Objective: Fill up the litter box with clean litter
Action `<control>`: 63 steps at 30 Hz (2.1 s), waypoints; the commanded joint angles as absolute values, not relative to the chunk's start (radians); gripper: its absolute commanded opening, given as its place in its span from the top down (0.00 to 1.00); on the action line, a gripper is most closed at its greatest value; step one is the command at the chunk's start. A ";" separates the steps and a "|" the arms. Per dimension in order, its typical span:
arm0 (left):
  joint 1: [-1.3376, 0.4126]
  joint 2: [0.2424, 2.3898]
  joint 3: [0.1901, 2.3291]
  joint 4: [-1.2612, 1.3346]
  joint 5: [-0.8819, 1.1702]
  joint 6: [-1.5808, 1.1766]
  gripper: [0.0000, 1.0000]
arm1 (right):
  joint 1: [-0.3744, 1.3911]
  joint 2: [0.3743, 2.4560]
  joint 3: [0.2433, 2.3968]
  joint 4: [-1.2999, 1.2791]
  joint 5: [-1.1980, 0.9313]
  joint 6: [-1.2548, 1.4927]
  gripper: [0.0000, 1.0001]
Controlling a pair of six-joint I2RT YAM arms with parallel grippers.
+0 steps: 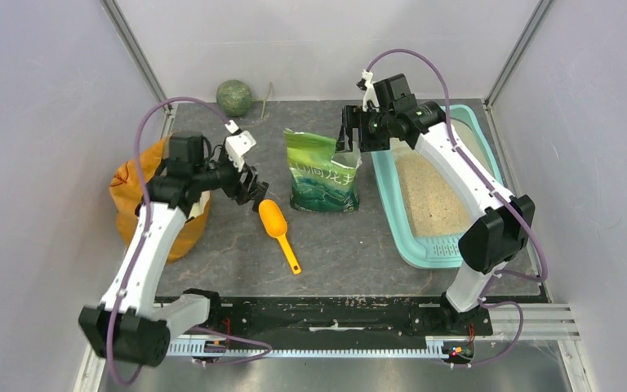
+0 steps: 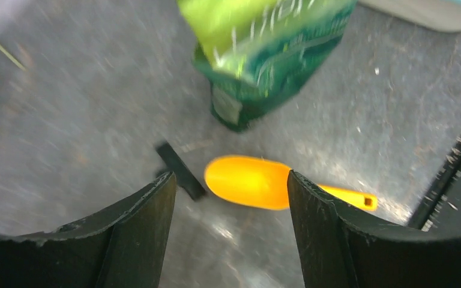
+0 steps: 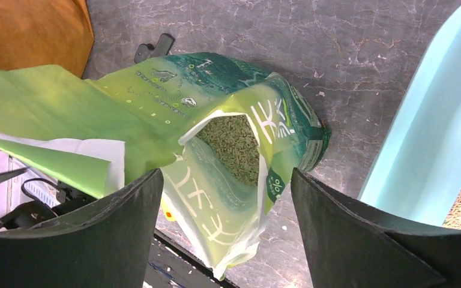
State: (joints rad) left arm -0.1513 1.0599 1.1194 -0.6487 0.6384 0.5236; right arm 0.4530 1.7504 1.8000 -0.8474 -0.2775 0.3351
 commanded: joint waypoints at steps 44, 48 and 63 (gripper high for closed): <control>-0.135 1.853 1.264 -0.874 0.667 0.445 0.58 | 0.449 1.489 1.756 -0.785 -0.204 0.217 0.08; -0.135 1.795 1.238 -0.898 0.697 0.444 0.87 | 0.440 1.475 1.746 -0.787 -0.198 0.209 0.09; -0.077 1.078 1.240 -0.915 0.906 -0.016 0.98 | 0.241 1.331 1.718 -0.837 -0.545 0.232 0.08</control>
